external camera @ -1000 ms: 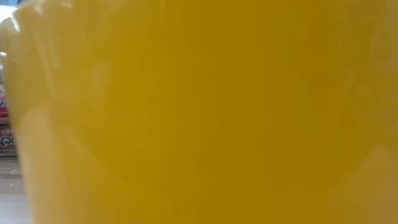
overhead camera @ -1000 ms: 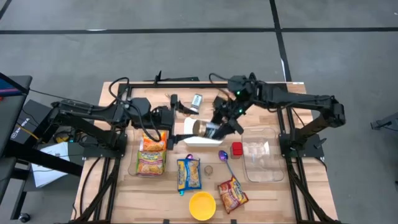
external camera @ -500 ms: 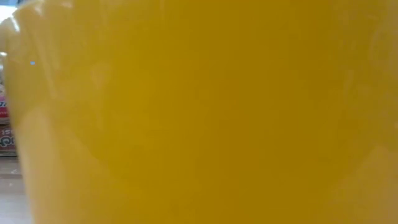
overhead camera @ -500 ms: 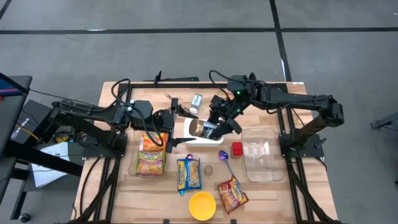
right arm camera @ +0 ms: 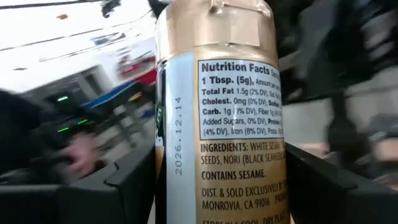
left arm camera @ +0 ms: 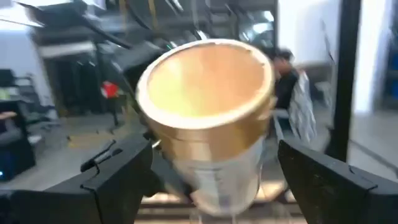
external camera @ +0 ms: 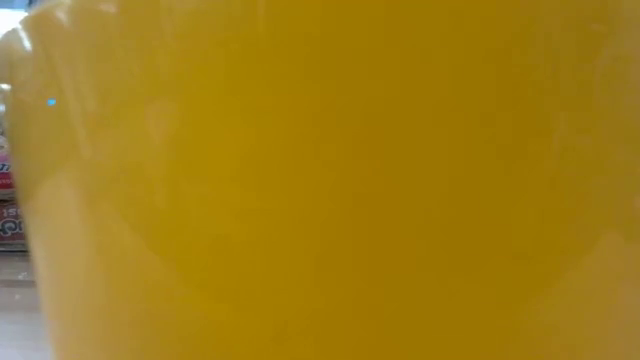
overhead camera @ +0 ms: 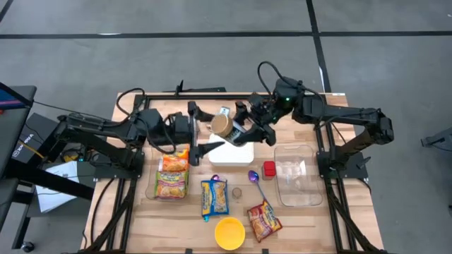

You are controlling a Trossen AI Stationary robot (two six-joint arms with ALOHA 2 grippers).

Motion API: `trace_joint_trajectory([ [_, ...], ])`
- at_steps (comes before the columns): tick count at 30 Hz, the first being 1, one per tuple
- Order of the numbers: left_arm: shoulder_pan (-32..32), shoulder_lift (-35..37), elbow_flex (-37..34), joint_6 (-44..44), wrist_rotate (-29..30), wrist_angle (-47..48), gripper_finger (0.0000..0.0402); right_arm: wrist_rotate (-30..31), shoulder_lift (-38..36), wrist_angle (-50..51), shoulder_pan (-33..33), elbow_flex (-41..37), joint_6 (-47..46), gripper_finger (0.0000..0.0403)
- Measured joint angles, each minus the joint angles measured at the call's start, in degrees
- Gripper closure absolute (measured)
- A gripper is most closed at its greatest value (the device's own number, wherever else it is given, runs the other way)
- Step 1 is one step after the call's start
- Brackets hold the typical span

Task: Pick & Place Food Item
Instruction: Put the gold seasoning bottle into the right transparent bin

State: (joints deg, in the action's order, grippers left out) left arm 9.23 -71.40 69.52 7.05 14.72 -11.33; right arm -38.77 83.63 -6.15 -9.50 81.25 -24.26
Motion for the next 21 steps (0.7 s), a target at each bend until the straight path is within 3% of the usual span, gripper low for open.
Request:
trace_joint_trajectory([
  [4, -0.5, 0.0, -2.7, -2.8, 2.1, -6.4, 0.0061, 4.0, -0.1, -3.6, 0.0, 0.0, 1.7, 0.0132],
  [10, -0.7, -0.5, -7.6, -7.7, 4.6, -17.6, 0.0061, 5.4, -0.1, -9.6, -0.4, 0.0, 1.8, 0.0132],
  [21, -1.0, -5.2, -8.8, -7.1, 5.0, -33.3, 0.0061, 6.0, 0.0, -8.9, -1.1, 0.0, 2.4, 0.0132],
])
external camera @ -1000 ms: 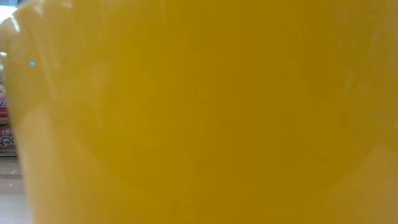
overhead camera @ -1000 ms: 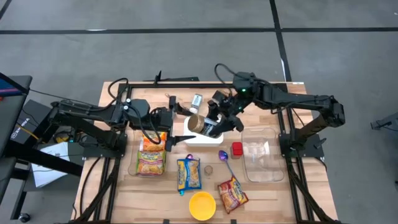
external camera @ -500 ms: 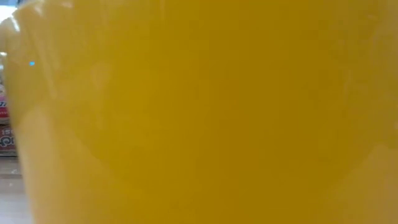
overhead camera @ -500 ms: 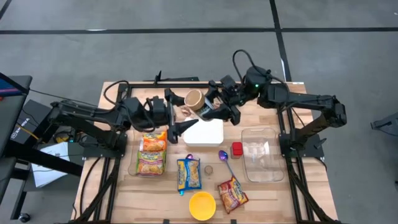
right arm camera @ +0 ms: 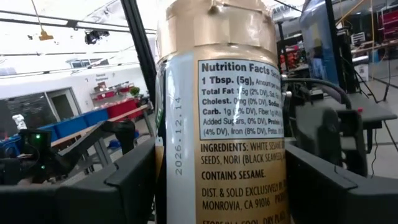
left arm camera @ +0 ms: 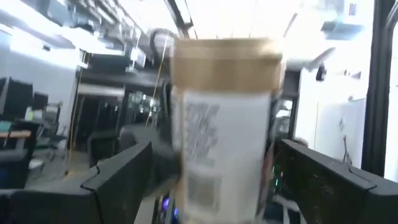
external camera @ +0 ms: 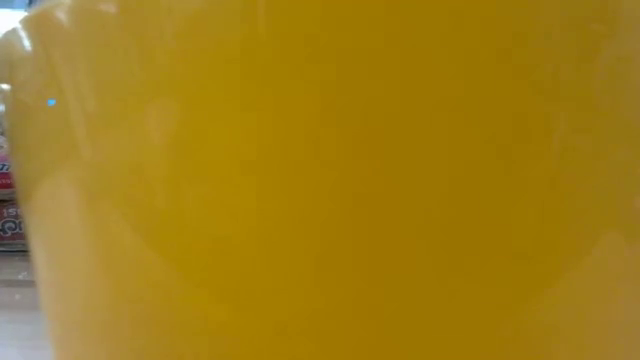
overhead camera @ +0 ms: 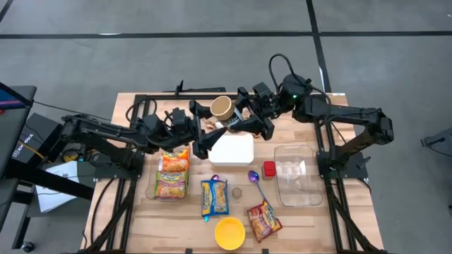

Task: Pick & Place Food Item
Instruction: Put the gold seasoning bottle into the right transparent bin

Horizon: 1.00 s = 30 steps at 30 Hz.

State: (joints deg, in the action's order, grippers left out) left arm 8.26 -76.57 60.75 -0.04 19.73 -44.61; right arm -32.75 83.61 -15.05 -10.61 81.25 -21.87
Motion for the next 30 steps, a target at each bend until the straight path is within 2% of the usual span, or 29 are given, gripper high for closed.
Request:
trace_joint_trajectory([
  [10, -2.0, -0.7, 0.0, -0.4, -0.1, -3.6, 0.0061, 0.1, 0.1, 3.6, -0.4, 0.0, 2.8, 0.0132],
  [17, -3.5, -1.2, 0.0, -1.5, -0.2, -3.4, 0.0061, 2.5, 0.1, 4.8, -0.4, 0.0, 4.2, 0.0132],
  [30, -6.8, -2.0, 0.0, -5.3, -5.0, -5.1, 0.0073, 4.6, 0.1, 6.0, -0.9, 0.0, 5.4, 0.0132],
])
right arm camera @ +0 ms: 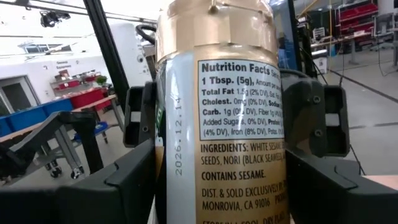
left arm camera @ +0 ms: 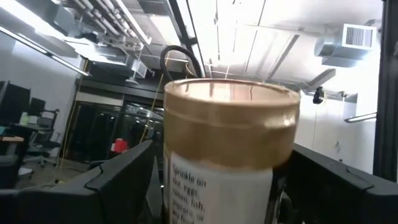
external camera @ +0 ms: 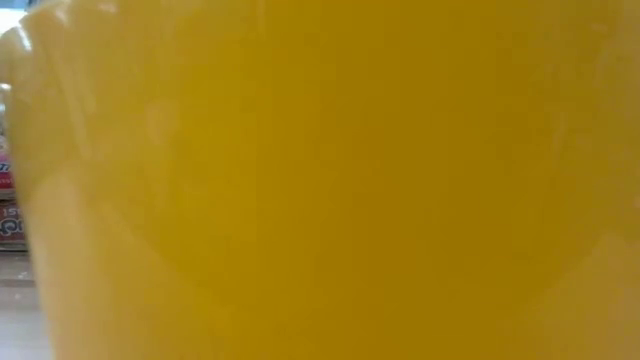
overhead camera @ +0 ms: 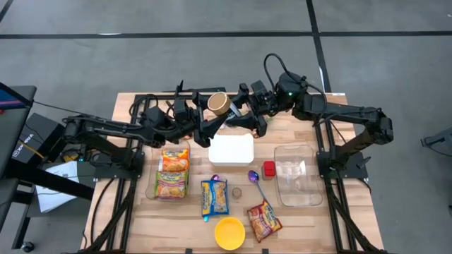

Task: Pick & Place Food Item
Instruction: Put the gold seasoning bottle into the right transparent bin

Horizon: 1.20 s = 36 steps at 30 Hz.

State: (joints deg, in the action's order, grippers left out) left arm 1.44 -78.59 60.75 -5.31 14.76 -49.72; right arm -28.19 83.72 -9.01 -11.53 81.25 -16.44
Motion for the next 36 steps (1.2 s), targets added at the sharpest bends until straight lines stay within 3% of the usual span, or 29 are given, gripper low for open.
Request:
trace_joint_trajectory([
  [11, -0.4, 0.0, 0.0, 0.0, -1.7, -0.1, 0.0129, 1.3, 0.0, 0.6, 0.0, 0.0, 0.1, 0.0132],
  [15, -0.3, 0.0, 0.0, 0.0, -1.5, -0.1, 0.0130, 1.5, 0.0, 0.6, 0.0, 0.0, 0.1, 0.0127],
  [20, -0.3, 0.0, 0.0, 0.4, -1.2, -0.1, 0.0130, 2.8, 0.0, 0.1, -0.1, 0.0, 0.0, 0.0059],
  [25, -0.2, 3.5, 0.0, 6.8, -1.1, 3.2, 0.0130, 2.8, 0.0, 0.7, -1.2, 0.0, -3.1, 0.0014],
  [29, -0.2, 9.2, 0.0, 10.4, -0.7, 13.0, 0.0130, 2.8, -0.6, 2.7, -2.9, 0.0, -3.7, 0.0007],
  [36, 1.3, 15.8, 0.0, 9.0, 4.0, 40.6, 0.0130, 2.0, -5.2, 5.8, -5.1, 0.0, -0.3, 0.0013],
])
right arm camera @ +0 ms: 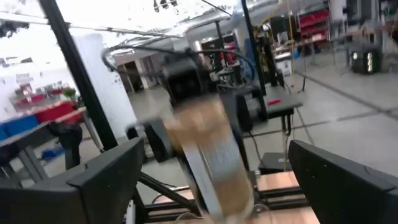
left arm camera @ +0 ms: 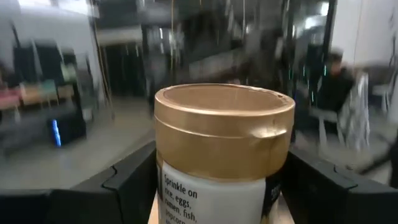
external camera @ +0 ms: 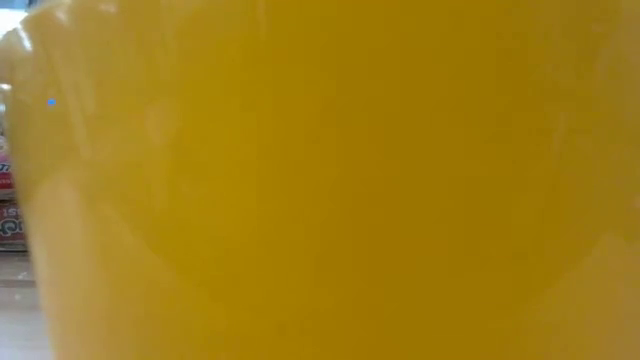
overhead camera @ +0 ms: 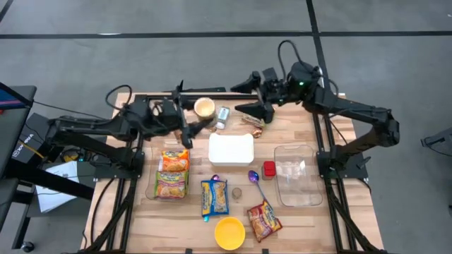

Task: Pick & Place Food Item
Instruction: Put the gold seasoning bottle into the right transparent bin

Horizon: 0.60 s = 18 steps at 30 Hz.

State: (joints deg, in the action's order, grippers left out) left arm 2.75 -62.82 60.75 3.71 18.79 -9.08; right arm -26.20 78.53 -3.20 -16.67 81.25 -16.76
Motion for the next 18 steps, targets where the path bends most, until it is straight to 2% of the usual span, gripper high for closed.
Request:
trace_joint_trajectory([
  [3, 0.3, -1.6, 0.0, -2.3, 0.4, 3.8, 0.0130, -0.9, -1.2, 7.0, 0.7, 1.4, 5.2, 0.0015],
  [5, 0.3, -3.4, 0.0, -2.5, 0.4, 3.3, 0.0130, -0.9, -0.9, 15.2, 1.5, 3.5, 10.0, 0.0015],
  [8, 0.3, -7.0, 0.0, -2.7, 0.1, 0.1, 0.0130, 0.9, 0.7, 22.0, 2.9, 6.4, 14.3, 0.0015],
  [12, -0.2, -10.3, 0.0, -5.5, -2.3, -6.5, 0.0130, 2.3, 1.6, 22.1, 3.8, 7.6, 15.5, 0.0015],
  [18, -0.2, -12.4, 0.0, -7.5, -2.8, -10.1, 0.0130, 2.6, 1.5, 22.5, 4.2, 7.7, 16.9, 0.0015],
])
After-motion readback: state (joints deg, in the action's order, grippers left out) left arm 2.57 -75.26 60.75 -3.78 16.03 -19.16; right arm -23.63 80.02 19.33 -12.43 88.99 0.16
